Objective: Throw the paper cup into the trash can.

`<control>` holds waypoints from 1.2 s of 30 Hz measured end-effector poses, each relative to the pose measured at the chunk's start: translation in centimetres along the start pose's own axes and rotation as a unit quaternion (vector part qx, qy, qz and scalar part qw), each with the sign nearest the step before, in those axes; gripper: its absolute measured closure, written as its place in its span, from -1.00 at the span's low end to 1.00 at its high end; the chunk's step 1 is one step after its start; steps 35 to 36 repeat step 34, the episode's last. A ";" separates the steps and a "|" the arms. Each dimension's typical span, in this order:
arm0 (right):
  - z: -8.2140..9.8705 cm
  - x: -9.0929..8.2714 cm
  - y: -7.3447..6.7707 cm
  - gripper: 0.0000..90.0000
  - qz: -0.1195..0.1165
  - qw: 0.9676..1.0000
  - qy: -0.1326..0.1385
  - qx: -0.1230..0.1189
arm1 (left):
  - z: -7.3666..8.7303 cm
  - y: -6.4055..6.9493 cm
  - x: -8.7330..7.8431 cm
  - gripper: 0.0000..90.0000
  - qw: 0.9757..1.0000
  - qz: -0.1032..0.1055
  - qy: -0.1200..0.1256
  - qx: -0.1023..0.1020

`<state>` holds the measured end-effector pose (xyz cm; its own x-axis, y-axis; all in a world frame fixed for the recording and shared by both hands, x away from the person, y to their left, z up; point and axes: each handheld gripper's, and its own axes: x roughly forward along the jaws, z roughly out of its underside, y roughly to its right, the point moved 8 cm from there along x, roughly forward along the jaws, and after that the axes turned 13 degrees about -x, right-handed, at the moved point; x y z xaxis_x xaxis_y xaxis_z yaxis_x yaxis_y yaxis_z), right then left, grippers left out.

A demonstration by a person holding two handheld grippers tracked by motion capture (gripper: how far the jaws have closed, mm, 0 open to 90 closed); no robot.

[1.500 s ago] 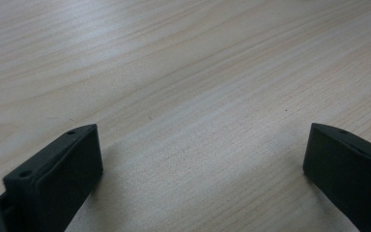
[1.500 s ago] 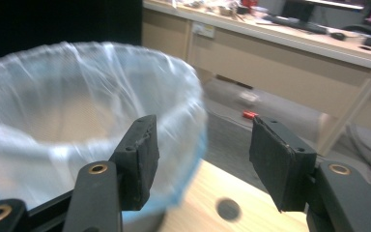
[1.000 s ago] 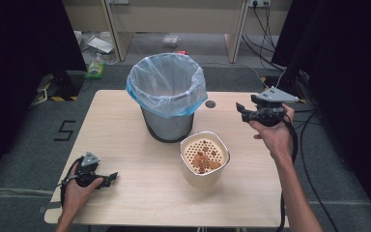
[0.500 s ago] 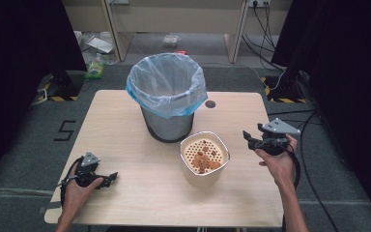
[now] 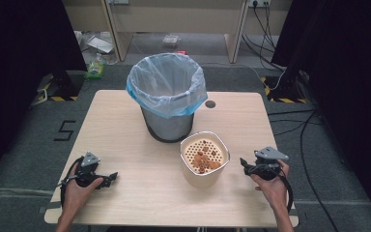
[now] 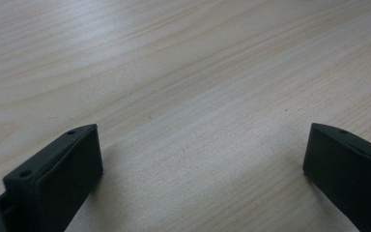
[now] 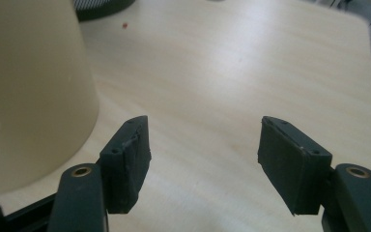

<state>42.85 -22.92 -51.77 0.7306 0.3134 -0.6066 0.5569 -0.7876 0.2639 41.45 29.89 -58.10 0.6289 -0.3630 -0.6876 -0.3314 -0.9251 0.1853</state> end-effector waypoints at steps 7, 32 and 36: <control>1.5 0.9 -1.1 -0.22 -0.017 1.000 -0.020 0.009 | 0.0 0.0 0.0 -1.00 1.000 0.001 0.000 0.000; 4.4 1.6 -3.4 -0.55 -0.049 0.998 -0.040 0.020 | 0.0 0.0 0.0 -1.00 1.000 0.001 0.000 0.000; 4.4 1.6 -3.5 -0.55 -0.050 0.998 -0.040 0.022 | 0.0 0.0 0.0 -1.00 1.000 0.001 0.000 0.000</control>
